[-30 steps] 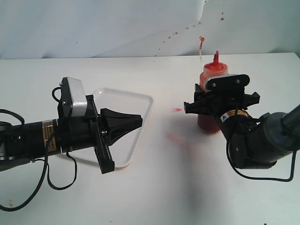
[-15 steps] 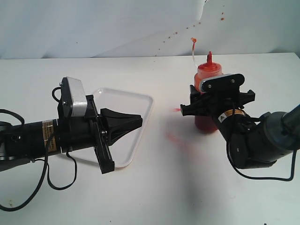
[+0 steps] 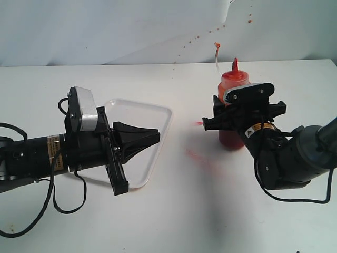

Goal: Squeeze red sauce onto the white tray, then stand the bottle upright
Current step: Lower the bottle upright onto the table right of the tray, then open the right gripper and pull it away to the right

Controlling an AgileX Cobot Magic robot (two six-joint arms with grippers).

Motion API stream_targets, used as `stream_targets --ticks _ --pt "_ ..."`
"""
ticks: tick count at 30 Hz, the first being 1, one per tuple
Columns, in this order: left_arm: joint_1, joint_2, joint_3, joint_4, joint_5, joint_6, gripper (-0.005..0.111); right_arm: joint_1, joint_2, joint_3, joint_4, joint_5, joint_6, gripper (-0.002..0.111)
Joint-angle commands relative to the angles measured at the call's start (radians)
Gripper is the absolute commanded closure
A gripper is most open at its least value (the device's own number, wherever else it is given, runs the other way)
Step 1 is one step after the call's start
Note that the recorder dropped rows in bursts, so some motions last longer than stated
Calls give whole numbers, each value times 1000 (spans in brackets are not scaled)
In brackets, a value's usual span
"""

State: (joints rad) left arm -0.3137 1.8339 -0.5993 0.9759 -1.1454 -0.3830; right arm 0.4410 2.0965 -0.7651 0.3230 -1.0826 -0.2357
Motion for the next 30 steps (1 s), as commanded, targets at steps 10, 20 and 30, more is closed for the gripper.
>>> stream_targets --ticks 10,20,30 --pt "-5 -5 0 0 3 2 106 -1 -10 -5 -17 56 4 33" --pt "-5 -5 0 2 11 1 106 -1 -10 -5 -17 57 43 33" --pt "-5 -5 0 -1 52 1 106 -1 -10 -5 -17 103 72 3"
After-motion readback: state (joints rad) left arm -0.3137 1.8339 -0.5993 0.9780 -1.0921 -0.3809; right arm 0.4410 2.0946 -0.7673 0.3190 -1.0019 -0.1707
